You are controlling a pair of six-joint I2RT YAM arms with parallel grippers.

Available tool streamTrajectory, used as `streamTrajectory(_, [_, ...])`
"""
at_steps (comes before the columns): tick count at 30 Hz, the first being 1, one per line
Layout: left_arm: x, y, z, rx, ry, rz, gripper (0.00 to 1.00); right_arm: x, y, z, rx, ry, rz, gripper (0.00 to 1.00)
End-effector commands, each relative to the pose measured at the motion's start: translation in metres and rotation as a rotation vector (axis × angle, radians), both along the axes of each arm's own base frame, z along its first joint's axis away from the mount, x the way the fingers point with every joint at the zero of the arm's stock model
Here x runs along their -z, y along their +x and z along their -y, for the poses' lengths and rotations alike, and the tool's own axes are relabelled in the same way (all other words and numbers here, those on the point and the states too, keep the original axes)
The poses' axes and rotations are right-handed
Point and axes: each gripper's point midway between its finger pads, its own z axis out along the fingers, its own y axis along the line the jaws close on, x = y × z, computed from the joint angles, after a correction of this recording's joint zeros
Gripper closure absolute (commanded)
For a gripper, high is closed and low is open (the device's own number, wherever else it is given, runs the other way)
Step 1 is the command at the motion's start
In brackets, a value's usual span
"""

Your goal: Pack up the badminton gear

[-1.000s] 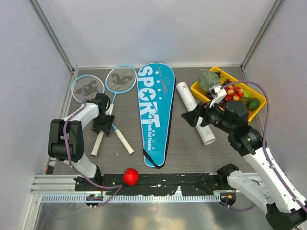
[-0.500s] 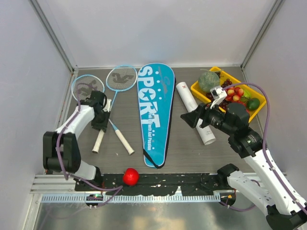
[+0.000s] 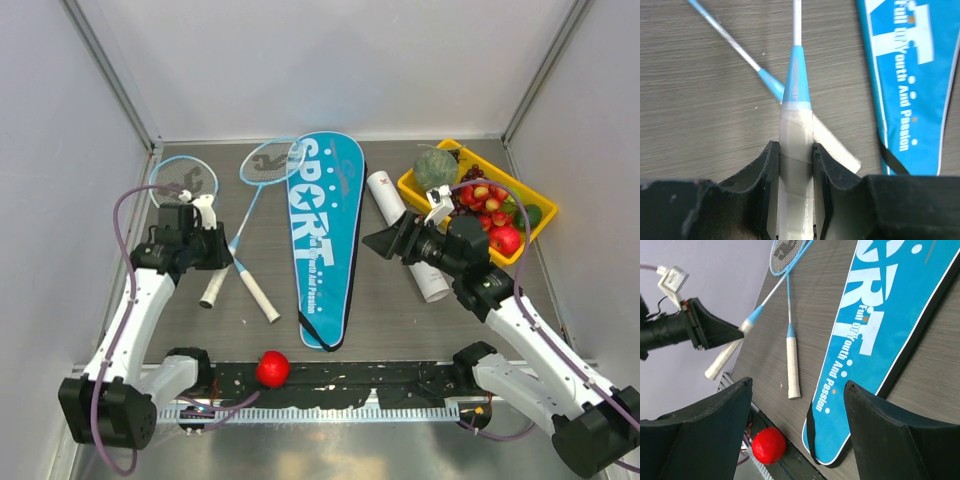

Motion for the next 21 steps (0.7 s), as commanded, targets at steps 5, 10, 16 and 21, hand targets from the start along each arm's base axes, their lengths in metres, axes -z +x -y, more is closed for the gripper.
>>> streamTrajectory(5, [-0.039,-0.002,0.030,-0.003,-0.224,0.199,1.00,-0.003,0.038,-0.023,0.092,0.132,-0.040,0.22])
streamTrajectory(10, [-0.044,-0.005,0.037,-0.036,-0.299,0.253,1.00,0.006,0.067,-0.059,0.147,0.150,-0.118,0.22])
streamTrajectory(16, [-0.042,-0.013,0.046,-0.021,-0.346,0.300,1.00,0.011,0.089,-0.125,0.133,0.180,-0.201,0.22])
streamTrajectory(21, [-0.033,-0.018,0.048,-0.020,-0.345,0.286,1.00,0.033,0.087,-0.184,0.061,0.211,-0.303,0.22])
